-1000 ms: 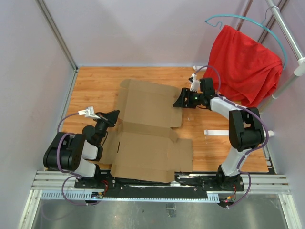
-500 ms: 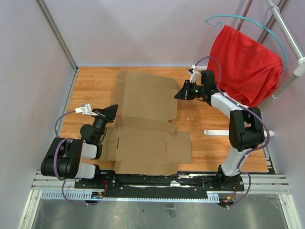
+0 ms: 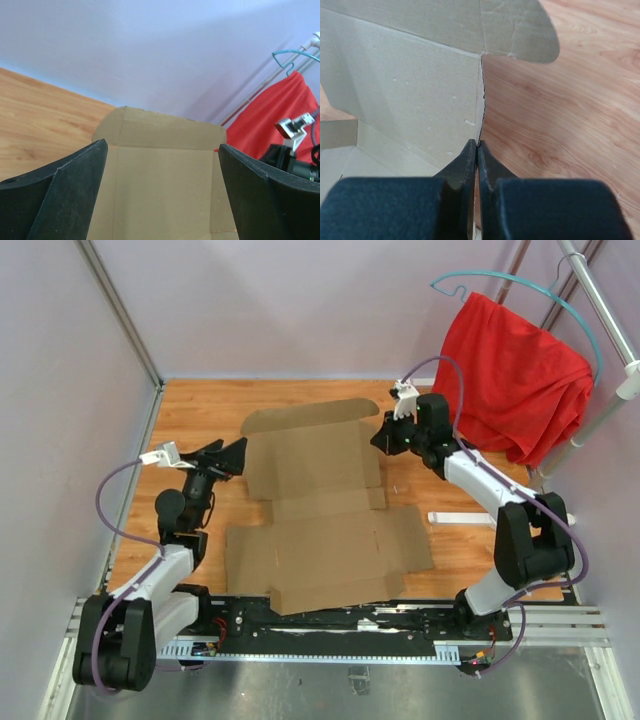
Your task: Fold the paper box
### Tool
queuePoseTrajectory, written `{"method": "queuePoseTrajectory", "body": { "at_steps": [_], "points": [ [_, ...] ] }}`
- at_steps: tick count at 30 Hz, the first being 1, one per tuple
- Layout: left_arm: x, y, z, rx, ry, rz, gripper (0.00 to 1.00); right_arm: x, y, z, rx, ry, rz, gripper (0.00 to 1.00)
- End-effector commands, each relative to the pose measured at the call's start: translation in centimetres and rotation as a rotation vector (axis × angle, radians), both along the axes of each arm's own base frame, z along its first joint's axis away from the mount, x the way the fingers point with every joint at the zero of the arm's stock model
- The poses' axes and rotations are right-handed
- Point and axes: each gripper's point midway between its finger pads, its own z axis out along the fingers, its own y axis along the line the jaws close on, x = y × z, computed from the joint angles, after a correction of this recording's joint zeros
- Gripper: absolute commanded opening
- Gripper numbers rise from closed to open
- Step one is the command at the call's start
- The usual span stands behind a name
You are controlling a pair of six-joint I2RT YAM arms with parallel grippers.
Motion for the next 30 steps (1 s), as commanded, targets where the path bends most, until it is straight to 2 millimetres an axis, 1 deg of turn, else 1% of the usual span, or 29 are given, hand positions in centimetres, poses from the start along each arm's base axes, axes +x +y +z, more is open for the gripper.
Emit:
{"method": "queuePoseTrajectory", "body": {
  "at_steps": [1,2,3,5,8,9,10,12,13,15,17,19,21,23,25,28,30],
  "points": [
    [0.6,-0.6,2.7,0.057,0.013,-0.021,0.99,-0.3,0.0,2.8,0.022,-0.246,0.034,0.01],
    [0.7,-1.2,3.5,0.069,0.009,-0.051,0.99,-0.6,0.1,3.4,0.043,-0.302,0.04,0.01],
    [0.9,-1.8,4.3,0.079,0.01,-0.083,0.99,-1.1,0.0,3.7,0.058,-0.346,0.043,0.01],
    [1.6,-3.2,5.1,0.091,0.031,-0.148,0.99,-1.5,-0.2,4.5,0.084,-0.434,0.039,0.01],
    [3.0,-5.1,6.5,0.142,0.07,-0.206,0.99,-1.4,-0.4,4.6,0.094,-0.479,0.025,0.01],
    [3.6,-5.7,6.6,0.169,0.095,-0.213,0.99,-1.3,-0.3,4.6,0.096,-0.483,0.028,0.01],
    [4.1,-6.2,7.3,0.2,0.103,-0.213,0.99,-1.2,-0.3,4.6,0.1,-0.494,0.029,0.01],
    [5.3,-6.8,8.2,0.264,0.138,-0.21,0.99,-0.9,-0.7,5.0,0.105,-0.555,0.003,0.01],
    [5.8,-7.0,8.9,0.296,0.146,-0.212,0.99,-1.0,-0.7,5.2,0.161,-0.545,-0.031,0.01],
    [6.5,-7.4,9.9,0.35,0.16,-0.225,0.99,-0.7,-1.1,5.8,0.195,-0.587,-0.069,0.01],
    [6.6,-7.8,11.5,0.39,0.134,-0.248,0.99,-0.3,-1.1,6.4,0.218,-0.62,-0.087,0.01],
    [6.6,-7.9,12.3,0.447,0.105,-0.253,0.99,0.3,-0.8,7.2,0.231,-0.642,-0.081,0.01],
    [6.5,-7.9,12.3,0.505,0.094,-0.261,0.99,0.7,-0.5,7.4,0.234,-0.646,-0.072,0.01],
    [6.2,-8.1,11.5,0.57,0.111,-0.284,0.99,1.0,-0.3,7.3,0.234,-0.638,-0.062,0.01],
    [5.9,-8.7,10.2,0.65,0.127,-0.302,0.99,1.1,0.0,7.2,0.234,-0.635,-0.048,0.01],
    [5.9,-9.2,8.5,0.785,0.144,-0.242,0.99,0.8,0.2,6.9,0.238,-0.627,-0.031,0.01],
    [6.5,-8.8,7.9,0.858,0.145,-0.168,0.99,0.4,0.5,6.8,0.245,-0.622,-0.006,0.01]
  ]
}}
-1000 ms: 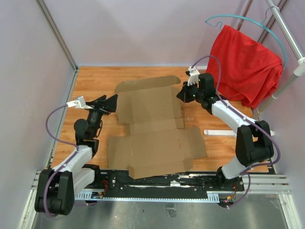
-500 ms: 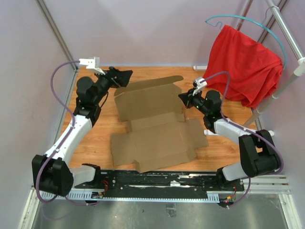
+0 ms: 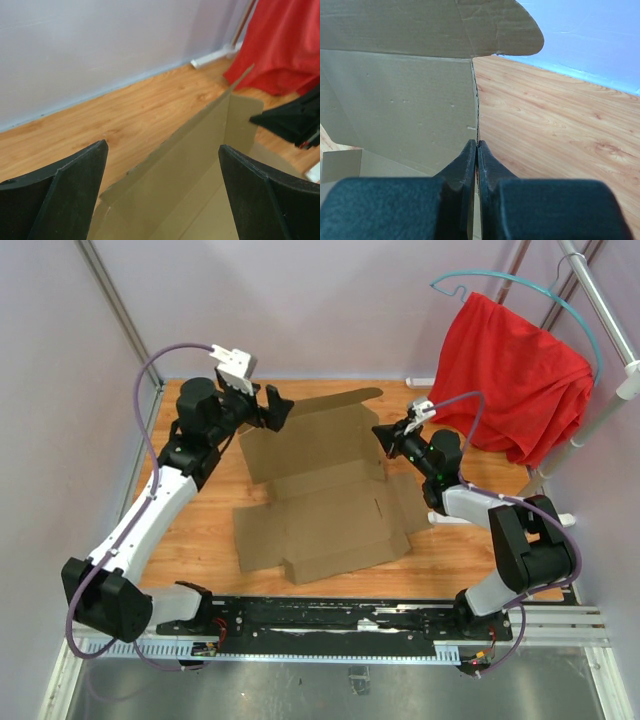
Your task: Fold the paper box
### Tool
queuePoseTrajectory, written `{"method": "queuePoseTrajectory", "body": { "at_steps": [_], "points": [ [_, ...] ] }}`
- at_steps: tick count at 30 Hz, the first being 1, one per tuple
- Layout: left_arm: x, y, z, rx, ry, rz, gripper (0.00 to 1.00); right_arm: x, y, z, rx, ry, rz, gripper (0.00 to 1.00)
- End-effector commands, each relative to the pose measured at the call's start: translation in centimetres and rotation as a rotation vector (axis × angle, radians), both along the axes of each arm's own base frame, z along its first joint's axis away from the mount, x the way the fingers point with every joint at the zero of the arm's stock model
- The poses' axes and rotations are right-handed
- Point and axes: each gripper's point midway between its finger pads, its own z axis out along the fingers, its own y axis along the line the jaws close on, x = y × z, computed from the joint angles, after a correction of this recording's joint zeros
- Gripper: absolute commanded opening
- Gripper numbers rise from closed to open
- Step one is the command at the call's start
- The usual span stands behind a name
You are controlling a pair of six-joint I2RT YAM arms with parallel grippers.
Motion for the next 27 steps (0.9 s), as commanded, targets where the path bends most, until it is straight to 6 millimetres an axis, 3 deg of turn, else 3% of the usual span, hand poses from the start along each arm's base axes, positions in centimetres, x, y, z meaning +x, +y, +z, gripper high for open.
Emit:
{"method": "queuePoseTrajectory", "body": {
  "at_steps": [1,8,15,21,27],
  "points": [
    [0.9,0.9,-2.6,0.24,-0.037,0.091,0.99,-0.4,1.1,2.9,0.036,-0.093,0.06,0.01],
    [1.8,0.3,-2.4,0.267,-0.12,0.068,0.99,-1.6,1.4,2.2,-0.008,-0.078,0.105,0.01],
    [1.9,-1.4,-3.9,0.292,-0.109,-0.033,0.99,-2.0,1.3,1.5,-0.02,-0.035,0.111,0.01],
    [2.4,-1.2,-5.0,0.321,-0.093,-0.021,0.95,-2.5,1.4,1.5,-0.021,-0.033,0.127,0.01],
    [2.2,-2.2,-5.9,0.337,-0.071,-0.094,0.88,-2.9,1.6,1.4,-0.024,-0.024,0.148,0.01]
  ]
}}
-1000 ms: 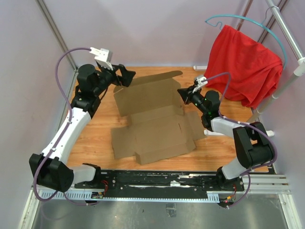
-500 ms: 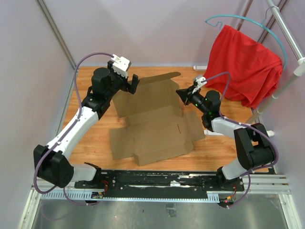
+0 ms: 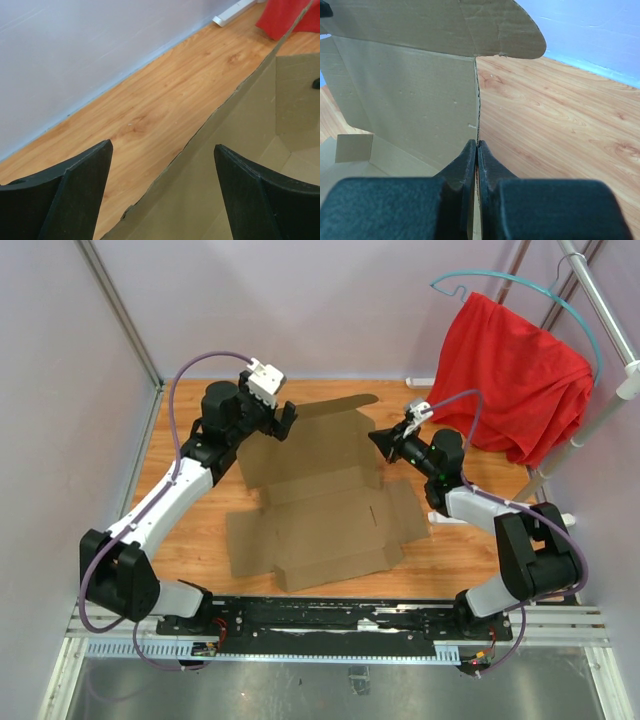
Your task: Fold the paper box
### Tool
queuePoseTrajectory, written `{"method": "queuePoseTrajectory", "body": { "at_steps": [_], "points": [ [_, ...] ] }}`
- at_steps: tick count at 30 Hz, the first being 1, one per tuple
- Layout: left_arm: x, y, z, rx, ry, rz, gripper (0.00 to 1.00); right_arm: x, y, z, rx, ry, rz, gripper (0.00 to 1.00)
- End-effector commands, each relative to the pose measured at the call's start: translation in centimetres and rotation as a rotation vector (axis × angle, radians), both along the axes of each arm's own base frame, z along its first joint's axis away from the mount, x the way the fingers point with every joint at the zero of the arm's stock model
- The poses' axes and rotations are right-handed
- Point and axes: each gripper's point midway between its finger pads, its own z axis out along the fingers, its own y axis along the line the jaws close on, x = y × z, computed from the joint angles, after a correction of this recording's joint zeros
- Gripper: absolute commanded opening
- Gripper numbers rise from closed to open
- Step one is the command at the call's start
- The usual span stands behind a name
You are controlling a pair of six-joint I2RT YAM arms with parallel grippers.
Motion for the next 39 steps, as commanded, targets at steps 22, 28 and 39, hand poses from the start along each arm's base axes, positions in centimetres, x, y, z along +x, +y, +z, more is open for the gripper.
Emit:
{"method": "queuePoseTrajectory", "body": {
  "at_steps": [22,28,39],
  "points": [
    [-4.1,-2.4,1.3,0.028,-0.02,-0.12,0.12,-0.2,-2.1,-0.8,-0.074,0.21,-0.138,0.73],
    [-5.9,-3.9,1.2,0.032,0.063,-0.142,0.08,-0.6,-3.9,-2.5,-0.141,0.242,-0.212,0.72],
    [-6.9,-1.5,2.9,-0.062,0.089,0.007,0.01,4.8,-0.6,-7.7,-0.11,0.49,-0.099,0.58]
  ]
}}
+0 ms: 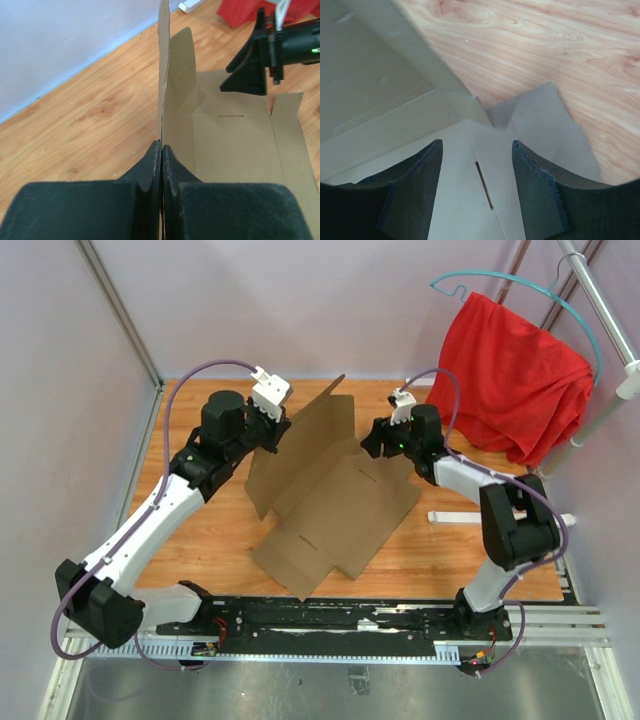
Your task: Fold the paper box
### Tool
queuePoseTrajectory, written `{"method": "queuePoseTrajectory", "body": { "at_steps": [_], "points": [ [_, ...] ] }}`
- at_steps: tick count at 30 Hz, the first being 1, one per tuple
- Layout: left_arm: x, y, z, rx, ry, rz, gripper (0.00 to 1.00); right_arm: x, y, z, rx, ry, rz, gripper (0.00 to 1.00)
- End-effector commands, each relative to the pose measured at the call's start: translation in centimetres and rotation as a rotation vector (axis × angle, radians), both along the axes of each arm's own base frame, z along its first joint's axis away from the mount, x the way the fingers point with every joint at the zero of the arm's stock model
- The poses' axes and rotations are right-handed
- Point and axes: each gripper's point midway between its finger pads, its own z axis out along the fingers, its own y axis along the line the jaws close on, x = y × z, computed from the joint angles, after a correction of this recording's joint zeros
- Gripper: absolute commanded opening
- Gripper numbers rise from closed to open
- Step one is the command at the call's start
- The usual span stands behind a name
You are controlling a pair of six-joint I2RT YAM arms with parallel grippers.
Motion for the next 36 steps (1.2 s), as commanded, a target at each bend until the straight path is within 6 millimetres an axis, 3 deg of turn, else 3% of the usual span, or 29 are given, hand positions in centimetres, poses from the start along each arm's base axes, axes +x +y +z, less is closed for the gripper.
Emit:
{"method": "queuePoseTrajectory", "body": {
  "at_steps": [1,6,9,12,19,25,36],
  "points": [
    [-0.4,1.5,1.6,-0.057,-0.024,0.098,0.0,2.6,1.3,-1.3,0.079,0.149,0.021,0.58],
    [0.2,2.0,0.5,-0.06,0.015,0.156,0.0,3.6,3.8,-1.7,0.176,0.163,0.162,0.61],
    [0.3,2.0,0.0,-0.061,0.05,0.17,0.0,4.2,4.1,-1.1,0.258,0.134,0.251,0.61],
    [0.5,2.1,-0.5,-0.051,0.07,0.184,0.0,4.2,4.1,-2.1,0.295,0.116,0.32,0.6],
    [0.7,2.3,-0.4,-0.057,0.07,0.202,0.0,4.6,4.6,-3.6,0.268,0.057,0.36,0.59],
    [0.2,2.3,0.7,-0.083,0.056,0.191,0.0,4.9,5.5,-3.2,0.267,0.026,0.396,0.59],
    [-0.2,2.2,1.3,-0.096,0.053,0.182,0.0,4.0,8.6,-5.5,0.152,0.044,0.469,0.59]
  ]
}}
